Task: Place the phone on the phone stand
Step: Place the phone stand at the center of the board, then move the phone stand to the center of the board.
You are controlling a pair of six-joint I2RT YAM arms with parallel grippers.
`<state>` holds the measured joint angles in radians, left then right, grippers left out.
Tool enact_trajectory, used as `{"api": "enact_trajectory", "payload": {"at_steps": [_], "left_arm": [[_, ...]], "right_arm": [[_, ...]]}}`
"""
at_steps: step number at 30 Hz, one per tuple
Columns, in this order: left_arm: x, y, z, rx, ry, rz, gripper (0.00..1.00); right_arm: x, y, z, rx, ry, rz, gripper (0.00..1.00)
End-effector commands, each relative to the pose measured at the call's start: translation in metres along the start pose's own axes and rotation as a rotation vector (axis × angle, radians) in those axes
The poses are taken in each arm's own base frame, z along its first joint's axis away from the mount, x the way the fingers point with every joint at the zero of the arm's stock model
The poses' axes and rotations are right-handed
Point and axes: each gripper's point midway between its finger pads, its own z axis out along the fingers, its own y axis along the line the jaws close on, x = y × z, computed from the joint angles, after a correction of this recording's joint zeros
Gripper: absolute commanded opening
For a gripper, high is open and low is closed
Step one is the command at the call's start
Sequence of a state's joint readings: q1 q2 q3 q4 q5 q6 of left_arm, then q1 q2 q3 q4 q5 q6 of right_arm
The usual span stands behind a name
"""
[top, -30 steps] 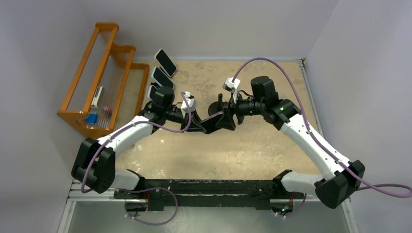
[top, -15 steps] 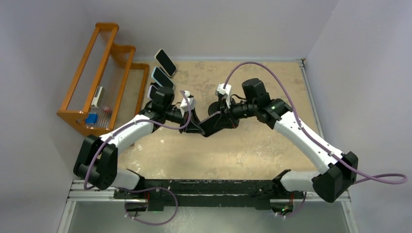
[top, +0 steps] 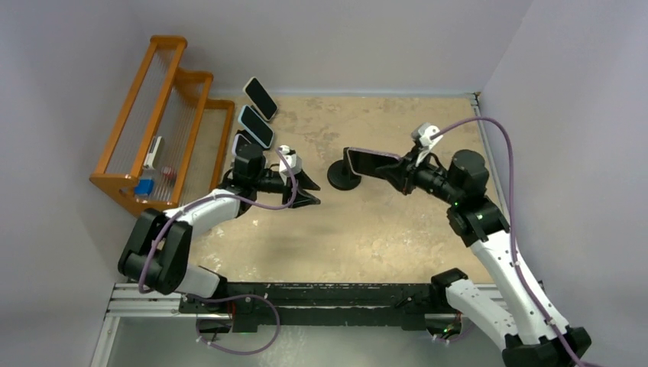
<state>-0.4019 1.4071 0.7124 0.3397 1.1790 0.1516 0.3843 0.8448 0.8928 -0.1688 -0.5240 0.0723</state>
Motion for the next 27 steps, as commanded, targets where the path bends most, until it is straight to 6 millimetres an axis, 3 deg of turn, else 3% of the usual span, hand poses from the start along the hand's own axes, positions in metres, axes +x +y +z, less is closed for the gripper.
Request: {"api": "enact_trajectory", "payload": {"at_steps": [1, 5, 16, 21, 27], "left_arm": [[0.007, 0.048, 0.001, -0.188, -0.051, 0.053, 0.43], [0.018, 0.078, 0.007, -0.286, -0.128, 0.053, 0.53], [-0.005, 0.14, 0.051, -0.272, -0.238, 0.154, 0.69], [0.01, 0.168, 0.081, -0.261, -0.203, 0.139, 0.72], [0.024, 0.191, 0.097, -0.252, -0.18, 0.108, 0.74]], "right_arm": [[-0.06, 0.008, -0.014, -0.04, -0.275, -0.079, 0.0], [-0.067, 0.018, -0.026, -0.058, -0.371, -0.089, 0.0], [-0.067, 0.034, -0.033, -0.129, -0.366, -0.106, 0.0], [-0.063, 0.03, -0.027, -0.129, -0.328, -0.109, 0.0], [-0.065, 0.032, -0.025, -0.145, -0.317, -0.119, 0.0]]}}
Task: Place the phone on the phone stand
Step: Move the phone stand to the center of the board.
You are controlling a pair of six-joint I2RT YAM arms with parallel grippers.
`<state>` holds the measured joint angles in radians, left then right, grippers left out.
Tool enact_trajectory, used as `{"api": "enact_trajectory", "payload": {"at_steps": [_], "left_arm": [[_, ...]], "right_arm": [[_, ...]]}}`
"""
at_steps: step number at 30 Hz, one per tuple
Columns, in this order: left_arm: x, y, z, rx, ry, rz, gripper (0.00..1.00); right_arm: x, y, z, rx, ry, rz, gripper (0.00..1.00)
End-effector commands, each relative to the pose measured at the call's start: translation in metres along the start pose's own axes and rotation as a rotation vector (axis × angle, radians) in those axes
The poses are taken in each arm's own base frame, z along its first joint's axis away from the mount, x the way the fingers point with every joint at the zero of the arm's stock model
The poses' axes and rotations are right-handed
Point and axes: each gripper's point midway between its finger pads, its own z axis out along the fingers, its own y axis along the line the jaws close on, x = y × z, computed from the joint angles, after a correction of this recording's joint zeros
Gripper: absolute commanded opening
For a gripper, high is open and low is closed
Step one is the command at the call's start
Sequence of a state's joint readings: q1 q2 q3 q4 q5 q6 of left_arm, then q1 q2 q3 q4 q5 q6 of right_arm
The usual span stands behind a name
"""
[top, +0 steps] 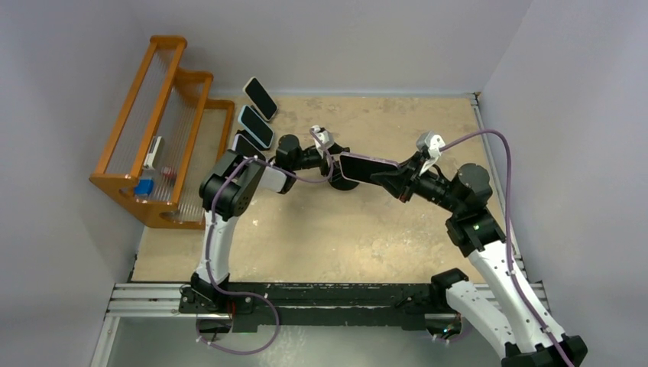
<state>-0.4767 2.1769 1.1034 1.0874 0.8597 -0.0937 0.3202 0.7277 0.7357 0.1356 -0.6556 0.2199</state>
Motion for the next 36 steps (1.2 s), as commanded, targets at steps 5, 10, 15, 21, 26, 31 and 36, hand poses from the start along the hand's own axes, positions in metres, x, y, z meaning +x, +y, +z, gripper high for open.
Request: {"api": "enact_trajectory", "payload": {"at_steps": [5, 10, 15, 21, 26, 31, 36], "left_arm": [[0.002, 0.023, 0.026, 0.038, 0.002, 0.0, 0.66], [0.014, 0.023, 0.028, 0.185, 0.064, -0.065, 0.22], [0.01, 0.022, -0.004, 0.306, 0.074, -0.075, 0.0], [0.006, 0.015, -0.036, 0.427, 0.103, -0.105, 0.0], [0.003, 0.016, -0.047, 0.41, 0.081, -0.086, 0.0], [0.008, 0.024, -0.048, 0.337, 0.072, -0.078, 0.0], [0.016, 0.027, -0.047, 0.314, 0.063, -0.1, 0.0]], "right_arm": [[-0.041, 0.014, 0.002, -0.065, -0.082, -0.113, 0.0], [-0.033, 0.007, 0.006, -0.056, -0.074, -0.122, 0.0], [-0.027, 0.007, 0.013, -0.112, -0.116, -0.181, 0.0], [-0.009, -0.004, 0.039, -0.208, -0.2, -0.186, 0.0], [0.029, -0.049, 0.069, -0.106, -0.075, -0.047, 0.0], [0.023, -0.057, 0.067, -0.048, -0.178, -0.036, 0.0], [0.029, -0.058, 0.082, -0.12, -0.163, -0.036, 0.0]]}}
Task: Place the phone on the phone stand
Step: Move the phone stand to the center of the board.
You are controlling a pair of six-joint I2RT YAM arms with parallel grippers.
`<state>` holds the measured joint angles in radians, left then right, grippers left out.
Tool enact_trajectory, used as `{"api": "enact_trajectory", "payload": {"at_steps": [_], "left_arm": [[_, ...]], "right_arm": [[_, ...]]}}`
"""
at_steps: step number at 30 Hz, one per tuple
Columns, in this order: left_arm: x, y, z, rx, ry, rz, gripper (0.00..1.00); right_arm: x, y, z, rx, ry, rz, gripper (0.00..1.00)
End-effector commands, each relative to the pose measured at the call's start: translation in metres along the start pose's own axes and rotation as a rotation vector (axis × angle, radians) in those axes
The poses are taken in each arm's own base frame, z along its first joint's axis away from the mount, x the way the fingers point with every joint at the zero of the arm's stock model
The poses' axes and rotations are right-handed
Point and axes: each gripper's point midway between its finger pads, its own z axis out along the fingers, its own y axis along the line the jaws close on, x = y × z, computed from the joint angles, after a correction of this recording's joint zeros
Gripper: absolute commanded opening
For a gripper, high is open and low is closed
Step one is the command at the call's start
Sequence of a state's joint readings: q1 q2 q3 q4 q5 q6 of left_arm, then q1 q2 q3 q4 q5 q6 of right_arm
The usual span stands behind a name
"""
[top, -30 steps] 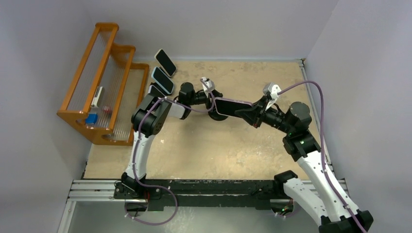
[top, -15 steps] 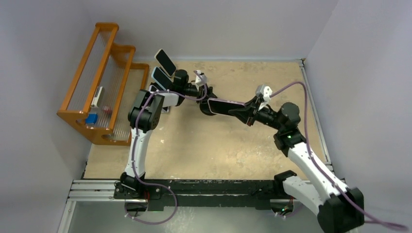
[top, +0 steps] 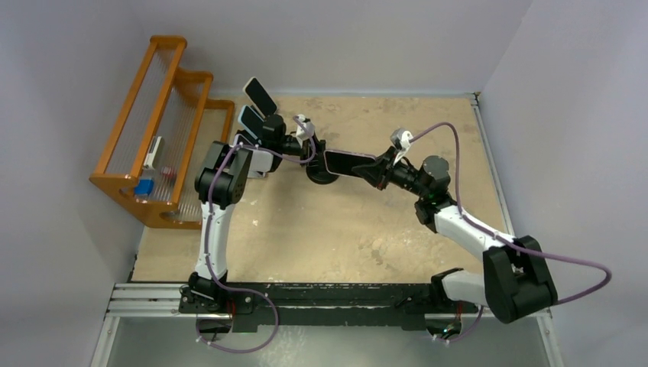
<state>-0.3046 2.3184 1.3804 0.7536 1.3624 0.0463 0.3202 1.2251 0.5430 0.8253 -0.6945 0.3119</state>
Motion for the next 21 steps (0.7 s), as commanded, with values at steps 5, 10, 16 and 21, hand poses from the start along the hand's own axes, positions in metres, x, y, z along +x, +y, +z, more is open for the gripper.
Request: {"api": "enact_trajectory", "payload": {"at_steps": [5, 10, 16, 21], "left_arm": [[-0.001, -0.001, -0.002, -0.008, -0.015, -0.074, 0.0], [-0.001, -0.006, -0.001, 0.016, -0.015, -0.084, 0.0], [0.0, -0.005, -0.001, 0.027, -0.007, -0.091, 0.0], [0.002, -0.004, -0.001, 0.037, -0.004, -0.107, 0.0]], "right_arm": [[-0.035, 0.011, 0.032, -0.157, -0.146, -0.133, 0.0], [-0.011, 0.003, 0.052, -0.225, -0.16, -0.083, 0.0], [-0.013, 0.01, 0.065, -0.334, -0.245, -0.074, 0.0], [-0.028, 0.017, 0.065, -0.376, -0.301, -0.144, 0.0]]}}
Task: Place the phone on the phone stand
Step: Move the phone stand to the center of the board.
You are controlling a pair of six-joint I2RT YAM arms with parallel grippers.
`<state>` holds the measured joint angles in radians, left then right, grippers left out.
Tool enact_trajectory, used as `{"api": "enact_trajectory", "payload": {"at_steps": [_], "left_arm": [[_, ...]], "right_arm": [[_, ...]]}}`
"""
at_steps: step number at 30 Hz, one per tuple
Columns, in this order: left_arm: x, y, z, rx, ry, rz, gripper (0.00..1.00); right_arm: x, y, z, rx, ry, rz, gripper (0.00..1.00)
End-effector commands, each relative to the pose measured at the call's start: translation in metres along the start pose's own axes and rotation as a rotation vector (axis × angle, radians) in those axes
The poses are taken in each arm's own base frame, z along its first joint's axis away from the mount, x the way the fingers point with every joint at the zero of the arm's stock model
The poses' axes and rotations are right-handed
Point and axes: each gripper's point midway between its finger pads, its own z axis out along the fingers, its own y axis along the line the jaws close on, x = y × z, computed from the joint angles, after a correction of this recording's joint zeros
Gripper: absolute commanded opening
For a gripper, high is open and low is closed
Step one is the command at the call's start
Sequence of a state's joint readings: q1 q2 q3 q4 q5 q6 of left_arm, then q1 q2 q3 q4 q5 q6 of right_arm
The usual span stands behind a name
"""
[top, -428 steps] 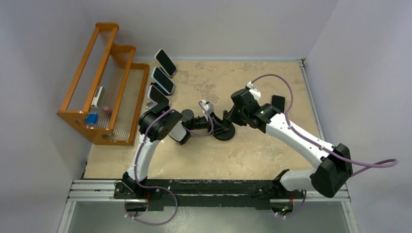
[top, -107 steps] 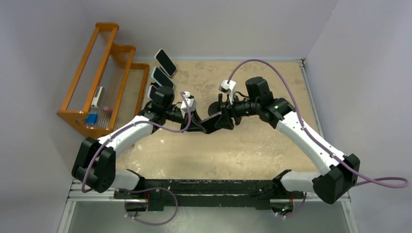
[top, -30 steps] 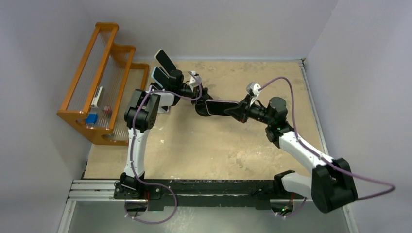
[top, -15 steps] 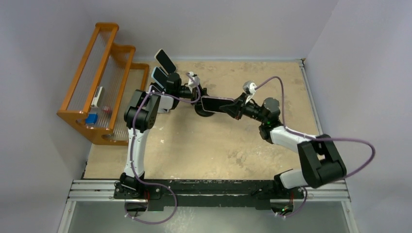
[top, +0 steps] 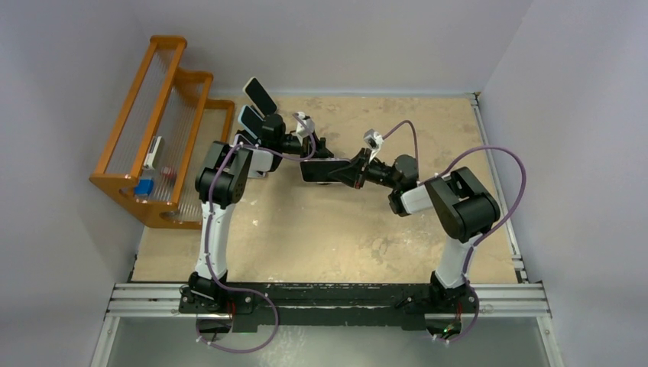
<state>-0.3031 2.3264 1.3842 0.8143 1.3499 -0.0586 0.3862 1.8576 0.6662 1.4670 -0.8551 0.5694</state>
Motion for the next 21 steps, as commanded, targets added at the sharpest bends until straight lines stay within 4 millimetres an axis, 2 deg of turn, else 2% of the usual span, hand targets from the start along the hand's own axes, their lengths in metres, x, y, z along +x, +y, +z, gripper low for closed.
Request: {"api": "enact_trajectory", "payload": {"at_steps": [1, 6, 11, 16, 21], "left_arm": [[0.007, -0.005, -0.001, 0.053, 0.011, -0.062, 0.0], [0.006, -0.004, -0.001, 0.054, 0.012, -0.066, 0.0], [0.007, -0.006, -0.001, 0.07, 0.013, -0.077, 0.0], [0.007, -0.009, -0.001, 0.099, 0.016, -0.096, 0.0], [0.008, -0.006, -0.001, 0.097, 0.02, -0.109, 0.0]], "right_arm": [[-0.091, 0.047, 0.005, -0.163, -0.269, -0.363, 0.0], [-0.1, 0.057, 0.001, -0.187, -0.312, -0.455, 0.0], [-0.096, 0.069, -0.006, -0.251, -0.379, -0.564, 0.0], [-0.1, 0.08, 0.0, -0.299, -0.393, -0.705, 0.0], [-0.099, 0.1, -0.001, -0.357, -0.381, -0.829, 0.0]]}}
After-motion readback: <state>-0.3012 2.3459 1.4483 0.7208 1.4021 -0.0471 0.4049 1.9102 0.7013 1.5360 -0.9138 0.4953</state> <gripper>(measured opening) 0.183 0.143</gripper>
